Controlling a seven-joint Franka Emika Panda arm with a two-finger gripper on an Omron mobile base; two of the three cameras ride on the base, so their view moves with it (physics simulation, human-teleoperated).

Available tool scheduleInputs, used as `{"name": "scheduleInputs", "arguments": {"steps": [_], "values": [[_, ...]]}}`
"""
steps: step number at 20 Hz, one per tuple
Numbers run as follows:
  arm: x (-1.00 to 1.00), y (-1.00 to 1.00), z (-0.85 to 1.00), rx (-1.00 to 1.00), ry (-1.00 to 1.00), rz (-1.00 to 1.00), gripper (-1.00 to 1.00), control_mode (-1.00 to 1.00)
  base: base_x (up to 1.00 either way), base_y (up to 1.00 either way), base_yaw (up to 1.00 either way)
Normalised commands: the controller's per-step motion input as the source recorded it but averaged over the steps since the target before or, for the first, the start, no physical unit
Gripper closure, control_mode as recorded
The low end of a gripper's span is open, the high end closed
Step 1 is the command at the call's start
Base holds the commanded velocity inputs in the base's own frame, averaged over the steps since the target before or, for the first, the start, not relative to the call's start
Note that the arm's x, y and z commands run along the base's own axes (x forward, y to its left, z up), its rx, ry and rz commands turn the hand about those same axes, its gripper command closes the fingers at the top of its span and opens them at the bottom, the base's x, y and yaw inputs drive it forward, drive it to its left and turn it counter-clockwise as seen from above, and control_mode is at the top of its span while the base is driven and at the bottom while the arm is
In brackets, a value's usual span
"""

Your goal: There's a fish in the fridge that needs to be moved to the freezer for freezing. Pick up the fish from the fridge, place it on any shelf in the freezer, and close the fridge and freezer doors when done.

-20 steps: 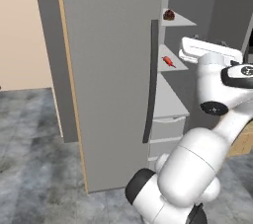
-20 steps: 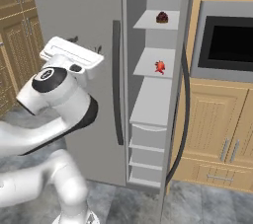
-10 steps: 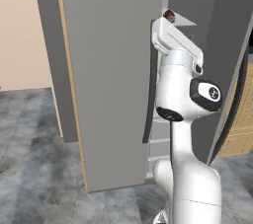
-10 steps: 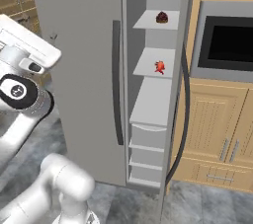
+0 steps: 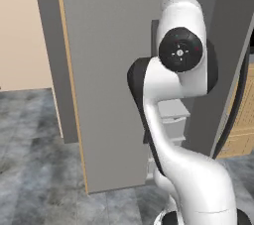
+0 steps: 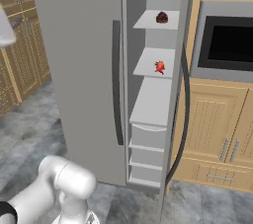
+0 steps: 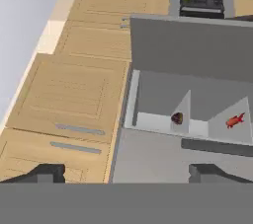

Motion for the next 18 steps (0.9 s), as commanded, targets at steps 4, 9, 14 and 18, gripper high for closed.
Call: {"name": "scheduleInputs", "arguments": {"steps": [4,9,14,18], "values": [[0.43,-0.66,-0.71,0.85,0.46,0.30,-1.00,-1.00,0.00,0.00,0.00],[0.95,-0.58,-1.00,0.52,0.21,0.38,-1.00,-1.00,0.00,0.00,0.00],[0.20,-0.02,-1.00,0.66,0.05,0.41,-1.00,-1.00,0.00,0.00,0.00],[-0.10,0.02,-0.99,0.59,-0.07,0.29,-1.00,-1.00,0.00,0.00,0.00]]}}
